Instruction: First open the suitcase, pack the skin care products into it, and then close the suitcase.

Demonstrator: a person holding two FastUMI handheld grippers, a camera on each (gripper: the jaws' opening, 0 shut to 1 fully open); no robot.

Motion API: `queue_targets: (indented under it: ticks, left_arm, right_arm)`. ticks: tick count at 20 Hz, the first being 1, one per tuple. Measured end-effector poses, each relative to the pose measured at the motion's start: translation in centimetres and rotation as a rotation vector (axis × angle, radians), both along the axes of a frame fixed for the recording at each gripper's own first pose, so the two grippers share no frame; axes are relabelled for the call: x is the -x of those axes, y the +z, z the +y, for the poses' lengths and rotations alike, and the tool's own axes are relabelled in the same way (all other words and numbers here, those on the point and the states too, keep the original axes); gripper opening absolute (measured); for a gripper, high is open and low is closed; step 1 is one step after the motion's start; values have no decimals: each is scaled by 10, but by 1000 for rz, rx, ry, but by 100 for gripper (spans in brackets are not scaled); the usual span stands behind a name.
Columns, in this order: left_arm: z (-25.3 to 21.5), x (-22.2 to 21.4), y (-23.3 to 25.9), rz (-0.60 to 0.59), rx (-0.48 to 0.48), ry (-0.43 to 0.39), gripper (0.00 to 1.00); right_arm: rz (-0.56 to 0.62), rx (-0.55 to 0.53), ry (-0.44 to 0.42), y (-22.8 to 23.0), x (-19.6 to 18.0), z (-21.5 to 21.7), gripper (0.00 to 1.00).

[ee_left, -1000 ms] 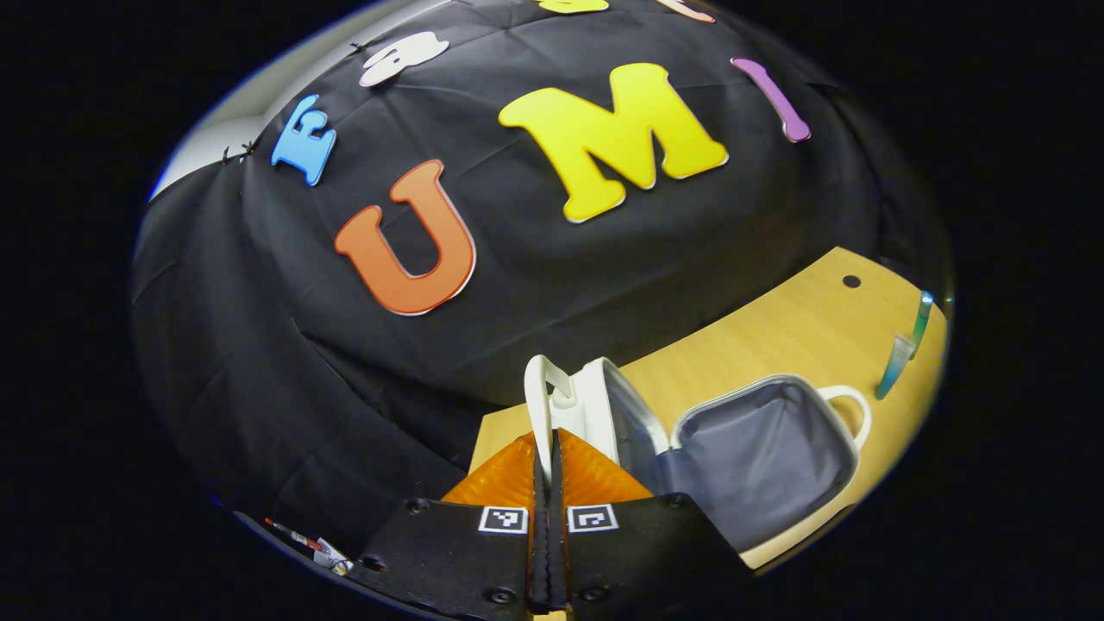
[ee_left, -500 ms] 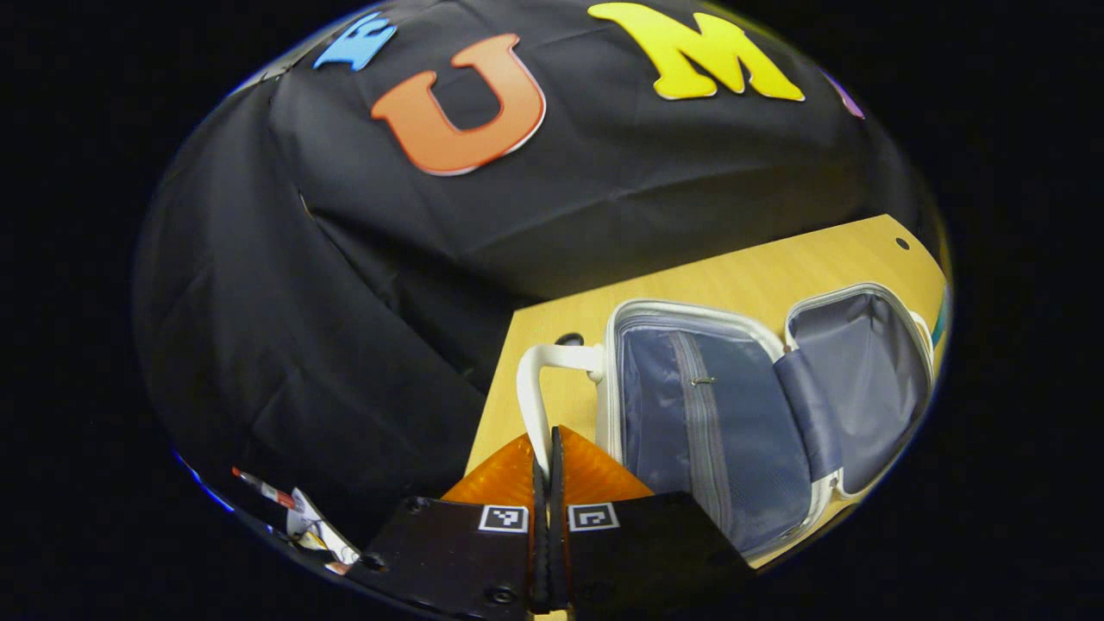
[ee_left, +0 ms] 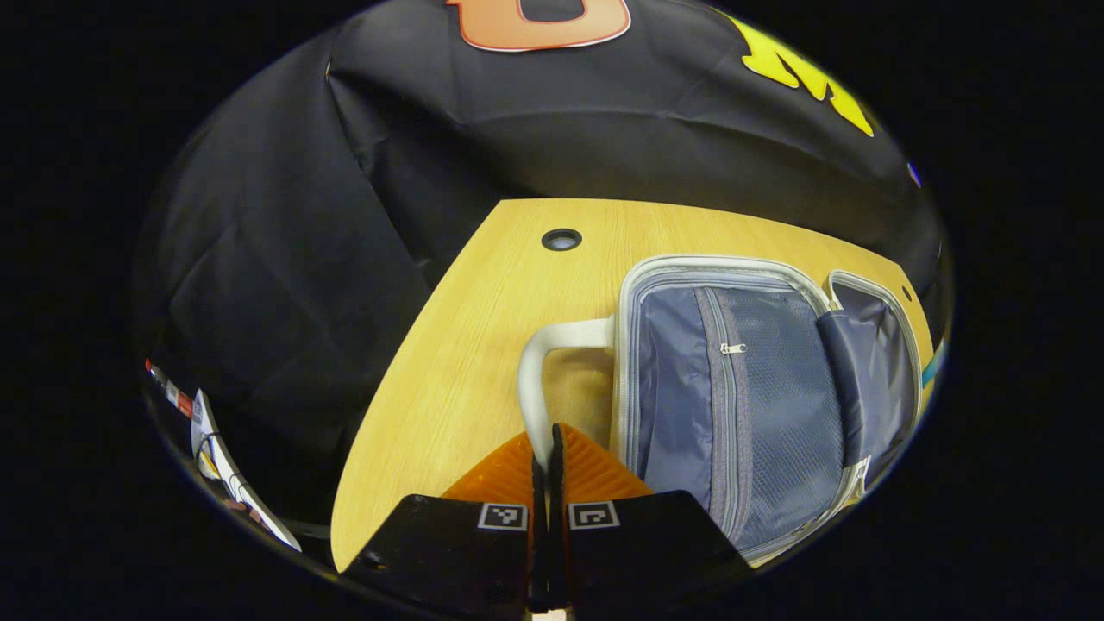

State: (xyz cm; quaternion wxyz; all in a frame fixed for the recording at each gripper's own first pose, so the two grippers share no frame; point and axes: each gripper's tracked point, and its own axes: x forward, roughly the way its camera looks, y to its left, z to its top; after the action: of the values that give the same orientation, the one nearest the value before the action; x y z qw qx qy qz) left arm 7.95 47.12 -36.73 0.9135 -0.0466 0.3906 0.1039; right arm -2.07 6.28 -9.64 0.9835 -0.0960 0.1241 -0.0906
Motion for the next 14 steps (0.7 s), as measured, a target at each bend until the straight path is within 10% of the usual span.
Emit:
queue_targets:
  ticks: [7, 12, 14]
  left_arm:
    - [12, 11, 7, -51, 45, 50, 43]
    - [-14, 27, 58, -171, 41, 58, 100]
    - [-39, 33, 84, -215, 44, 33, 100]
  right_arm:
    - [11, 29, 34, -10, 0, 9, 80]
    - [2, 44, 137, -13, -10, 26, 80]
    - [-6, 50, 176, -13, -13, 27, 80]
